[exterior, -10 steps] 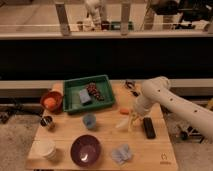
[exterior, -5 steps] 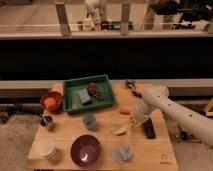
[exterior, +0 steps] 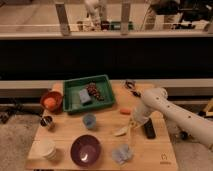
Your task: Place banana in table surface
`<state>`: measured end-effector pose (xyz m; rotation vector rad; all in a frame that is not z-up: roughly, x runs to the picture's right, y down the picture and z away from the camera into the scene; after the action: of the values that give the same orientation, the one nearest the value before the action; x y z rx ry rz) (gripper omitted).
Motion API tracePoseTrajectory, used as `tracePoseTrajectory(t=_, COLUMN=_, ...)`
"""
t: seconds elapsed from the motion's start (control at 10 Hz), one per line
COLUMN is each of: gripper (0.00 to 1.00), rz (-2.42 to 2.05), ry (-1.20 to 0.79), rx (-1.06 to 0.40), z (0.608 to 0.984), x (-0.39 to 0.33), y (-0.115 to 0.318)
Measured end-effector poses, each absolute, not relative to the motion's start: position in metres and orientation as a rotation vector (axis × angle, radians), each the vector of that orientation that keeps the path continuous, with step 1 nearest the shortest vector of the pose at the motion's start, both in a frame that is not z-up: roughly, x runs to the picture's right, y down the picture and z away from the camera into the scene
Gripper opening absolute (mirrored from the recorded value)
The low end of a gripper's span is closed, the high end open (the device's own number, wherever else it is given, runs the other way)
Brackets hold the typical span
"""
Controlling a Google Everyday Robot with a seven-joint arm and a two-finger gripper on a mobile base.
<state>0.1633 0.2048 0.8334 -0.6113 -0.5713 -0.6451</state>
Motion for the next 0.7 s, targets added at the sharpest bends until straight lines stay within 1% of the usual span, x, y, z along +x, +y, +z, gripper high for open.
tracePoseTrajectory(t=0.2, gripper=0.77, rz=-0.651, ry=-0.578, rx=-0.62, z=0.839, x=0.157, y=0.21)
tracePoseTrajectory(t=0.3, gripper=0.8, rz=-0.663, ry=-0.578, rx=-0.626, z=0.841, x=0.152, y=0.211)
tracePoseTrajectory(t=0.5, gripper=0.8, rz=-0.679, ry=-0.565, rx=-0.647, z=0.843, x=0.15, y=0.215)
tracePoseTrajectory(t=0.7, gripper=0.8, rz=-0.724, ry=-0.528, rx=-0.715, z=0.846, x=0.144, y=0.219)
